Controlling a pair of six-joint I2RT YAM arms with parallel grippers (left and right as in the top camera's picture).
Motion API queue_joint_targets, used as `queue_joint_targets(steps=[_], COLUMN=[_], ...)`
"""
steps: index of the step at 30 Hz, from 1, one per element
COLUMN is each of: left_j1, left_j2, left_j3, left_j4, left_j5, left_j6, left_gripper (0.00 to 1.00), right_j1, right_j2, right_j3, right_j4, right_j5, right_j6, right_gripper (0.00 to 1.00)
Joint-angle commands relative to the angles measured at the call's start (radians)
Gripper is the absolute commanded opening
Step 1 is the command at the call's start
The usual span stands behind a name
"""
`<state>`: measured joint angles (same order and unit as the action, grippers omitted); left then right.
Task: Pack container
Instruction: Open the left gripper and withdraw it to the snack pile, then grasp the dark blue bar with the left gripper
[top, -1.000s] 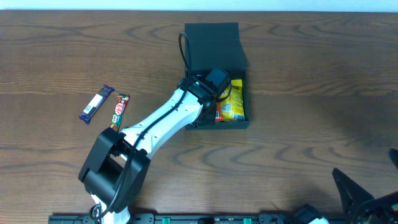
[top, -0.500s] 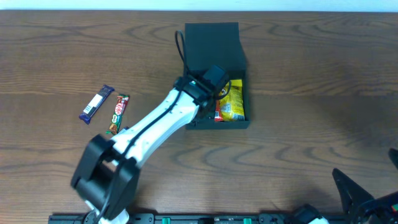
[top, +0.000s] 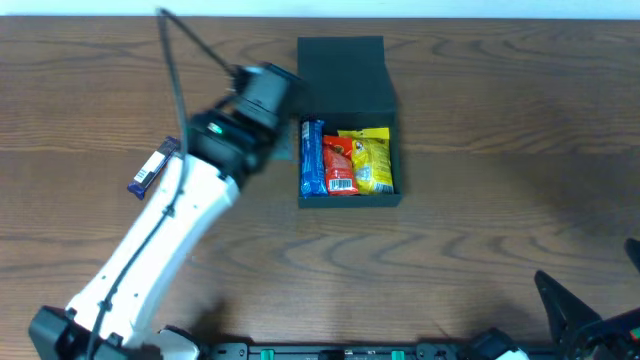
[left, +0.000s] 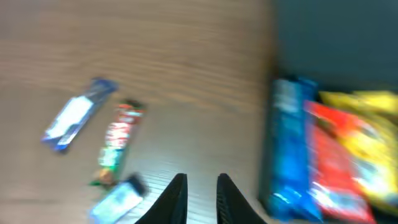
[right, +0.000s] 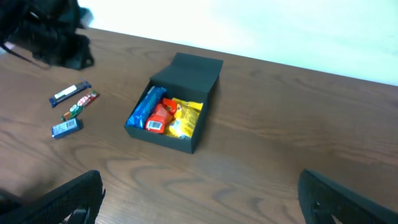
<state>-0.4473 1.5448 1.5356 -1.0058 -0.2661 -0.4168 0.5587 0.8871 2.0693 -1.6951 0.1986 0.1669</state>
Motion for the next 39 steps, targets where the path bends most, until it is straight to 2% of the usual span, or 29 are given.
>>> queue_joint_targets(steps=[1,4,8,10,12,14,20,22,24,28,32,34,37,39], left_j1=[0.142,0.296,0.457,0.506,0.54,0.559,0.573,0.573,0.573,0.573,0.573,0.573,0.573,0.574], left_j2=[0.009,0.011,0.025,0.037,0.052,0.073,0.202,0.24,0.288,0.375,0.449,0.476,0.508,0.523], left_j3=[0.003,0.003,0.002,-0.001,-0.011,-0.016,-0.016,-0.016,-0.016,-0.016,-0.016,-0.016,-0.016,-0.016], left_j4=[-0.01,0.002,0.01,0.012,0.027,0.035,0.047,0.056,0.07,0.103,0.15,0.183,0.23,0.258], left_j5=[-0.047,0.016,0.083,0.083,0.084,0.084,0.105,0.106,0.106,0.107,0.106,0.106,0.106,0.107], left_j6=[0.061,0.093,0.119,0.171,0.263,0.351,0.635,0.687,0.737,0.748,0.815,0.863,0.913,0.941], left_gripper=[0.17,0.23,0.24,0.24,0.29,0.33,0.38,0.39,0.51,0.51,0.54,0.58,0.71,0.72], right_j1=[0.004,0.004,0.004,0.004,0.004,0.004,0.004,0.004,0.004,0.004,0.004,0.004,0.004,0.004], right_j2=[-0.006,-0.006,-0.006,-0.006,-0.006,-0.006,-0.006,-0.006,-0.006,-0.006,-0.006,-0.006,-0.006,-0.006], right_j3=[0.008,0.008,0.008,0.008,0.008,0.008,0.008,0.008,0.008,0.008,0.008,0.008,0.008,0.008], right_j4=[-0.003,-0.003,-0.003,-0.002,-0.003,-0.003,-0.003,-0.003,-0.003,-0.003,-0.003,-0.003,-0.003,-0.003], right_j5=[0.007,0.007,0.008,0.008,0.008,0.008,0.015,0.015,0.015,0.014,0.014,0.014,0.014,0.014], right_j6=[-0.019,-0.026,-0.034,-0.034,-0.035,-0.045,-0.066,-0.071,-0.071,-0.071,-0.071,-0.071,-0.071,-0.07], right_gripper=[0.99,0.99,0.99,0.99,0.99,0.99,0.99,0.99,0.99,0.99,0.99,0.99,0.99,0.99])
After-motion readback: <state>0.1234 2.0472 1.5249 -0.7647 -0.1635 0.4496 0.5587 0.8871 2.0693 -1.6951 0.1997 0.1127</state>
